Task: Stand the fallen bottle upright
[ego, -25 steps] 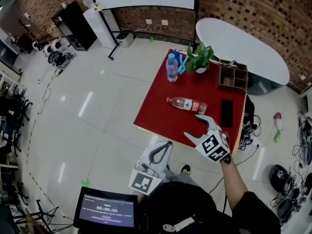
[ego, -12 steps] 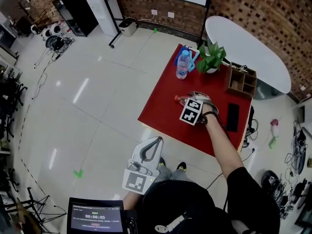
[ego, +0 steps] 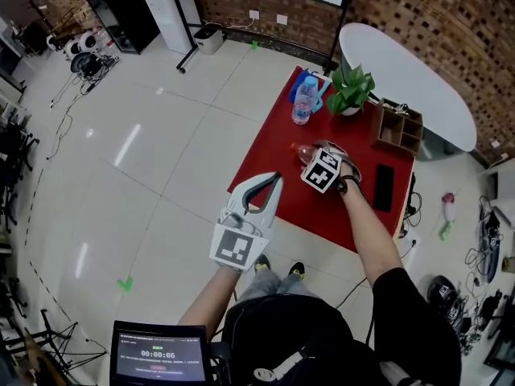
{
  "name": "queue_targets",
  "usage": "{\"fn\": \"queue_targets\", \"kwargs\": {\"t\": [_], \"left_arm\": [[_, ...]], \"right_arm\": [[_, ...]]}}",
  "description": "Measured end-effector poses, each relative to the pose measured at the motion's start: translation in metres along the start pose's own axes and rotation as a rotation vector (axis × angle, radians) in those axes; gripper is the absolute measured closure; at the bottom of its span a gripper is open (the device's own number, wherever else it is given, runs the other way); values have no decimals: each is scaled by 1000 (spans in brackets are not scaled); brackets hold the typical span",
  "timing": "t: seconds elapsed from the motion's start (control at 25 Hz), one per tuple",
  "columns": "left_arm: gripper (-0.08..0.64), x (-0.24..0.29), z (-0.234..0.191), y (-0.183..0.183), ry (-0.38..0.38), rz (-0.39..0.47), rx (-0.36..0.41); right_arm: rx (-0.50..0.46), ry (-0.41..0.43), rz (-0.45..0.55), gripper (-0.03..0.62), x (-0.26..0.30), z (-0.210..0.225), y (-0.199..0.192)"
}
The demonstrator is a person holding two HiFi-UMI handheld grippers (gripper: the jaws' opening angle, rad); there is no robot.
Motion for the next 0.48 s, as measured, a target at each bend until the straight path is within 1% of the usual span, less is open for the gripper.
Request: {"fn": "queue_targets", "kwargs": {"t": [0.12, 0.2, 0.36, 0.48], "left_arm": [[560, 10, 5, 15, -16, 31, 20], [560, 19, 12, 18, -34, 38, 33], [560, 29, 29, 20, -78, 35, 46], [560, 33, 43, 21, -104, 31, 54]], "right_arm": [[229, 11, 186, 279, -45, 25, 2], [343, 18, 272, 279, -64, 36, -10], [500, 15, 385, 279, -91, 42, -34], [565, -8, 428, 279, -104, 39, -53]]}}
Point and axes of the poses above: the fingertips, and each gripper's own axes: x forward along the fingers, z to its right, y out of its top, the point moved 1 cm from there along -x, backward along the fingers, and after that the axes turned 7 degrees about -z, right-handed, at the moved point
